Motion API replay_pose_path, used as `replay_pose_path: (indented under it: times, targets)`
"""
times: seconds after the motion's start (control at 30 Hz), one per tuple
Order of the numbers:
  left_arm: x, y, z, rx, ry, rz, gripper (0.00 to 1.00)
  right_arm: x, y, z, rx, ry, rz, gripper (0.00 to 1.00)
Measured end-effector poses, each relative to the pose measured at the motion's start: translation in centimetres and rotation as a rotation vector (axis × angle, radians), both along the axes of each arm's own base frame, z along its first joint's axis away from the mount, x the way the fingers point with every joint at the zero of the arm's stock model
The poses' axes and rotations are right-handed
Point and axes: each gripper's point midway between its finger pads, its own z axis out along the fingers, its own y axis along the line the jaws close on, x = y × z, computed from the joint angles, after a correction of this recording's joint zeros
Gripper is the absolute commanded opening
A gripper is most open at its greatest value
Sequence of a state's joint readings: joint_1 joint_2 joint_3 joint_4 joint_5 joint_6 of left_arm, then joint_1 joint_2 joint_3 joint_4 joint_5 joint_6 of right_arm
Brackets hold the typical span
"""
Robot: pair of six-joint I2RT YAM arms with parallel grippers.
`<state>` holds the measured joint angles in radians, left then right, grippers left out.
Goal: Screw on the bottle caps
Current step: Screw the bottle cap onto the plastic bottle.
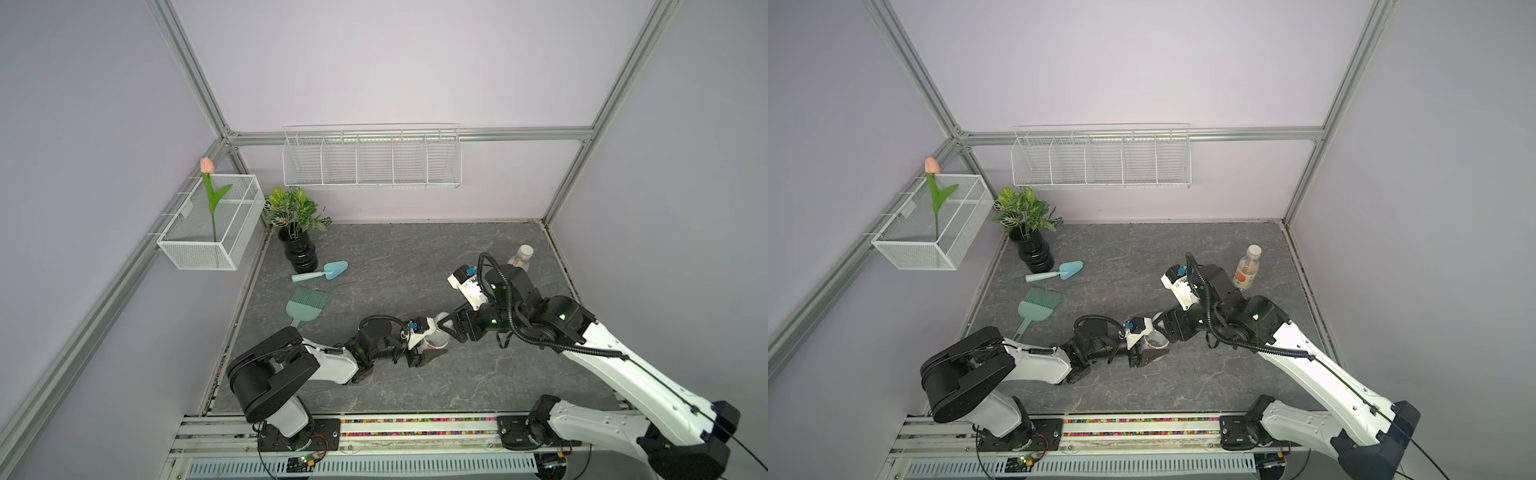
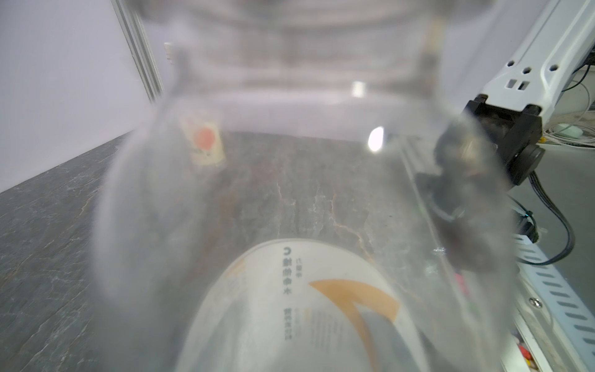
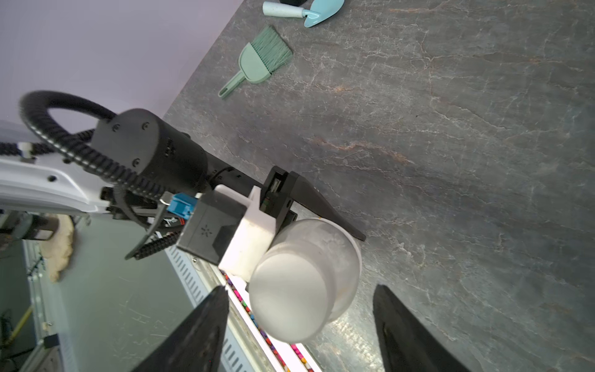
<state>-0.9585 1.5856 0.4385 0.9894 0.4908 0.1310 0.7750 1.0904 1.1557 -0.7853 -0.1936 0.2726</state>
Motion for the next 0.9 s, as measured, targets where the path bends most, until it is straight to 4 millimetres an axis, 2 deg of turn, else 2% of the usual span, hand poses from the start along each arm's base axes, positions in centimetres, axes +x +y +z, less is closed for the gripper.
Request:
replay_pose_path:
  times: [0.2,0.37,0.57,0.7,0.77,0.9]
  targets:
    - [-0.01,0.01,-0.06,0.002,0.002,0.0,0.65,0.09,0.23,-0.65,-0.03,-0.004,0.009,0.61]
    - [0.01,0.06,-0.42,0.015,0.014,0.003,0.65,0.17,0.42,-0.84,-0.048,-0.014,0.013,0.51]
    - [0.04,0.03,-0.67,0.027,0.021,0.004,0.65,0.31,0.46,-0.32,-0.056,-0.027,0.014,0.43]
    - [0.16,-0.14,-0.45,0.026,0.015,0.003,0.65,0.23,0.22,-0.05,-0.071,-0.028,0.015,0.41]
    - [0.18,-0.17,-0.41,0.025,0.012,0.002,0.64,0.19,0.14,-0.03,-0.079,-0.024,0.015,0.35]
    - [0.17,-0.17,-0.52,0.03,0.015,0.002,0.64,0.11,0.2,-0.13,-0.088,-0.018,0.021,0.35]
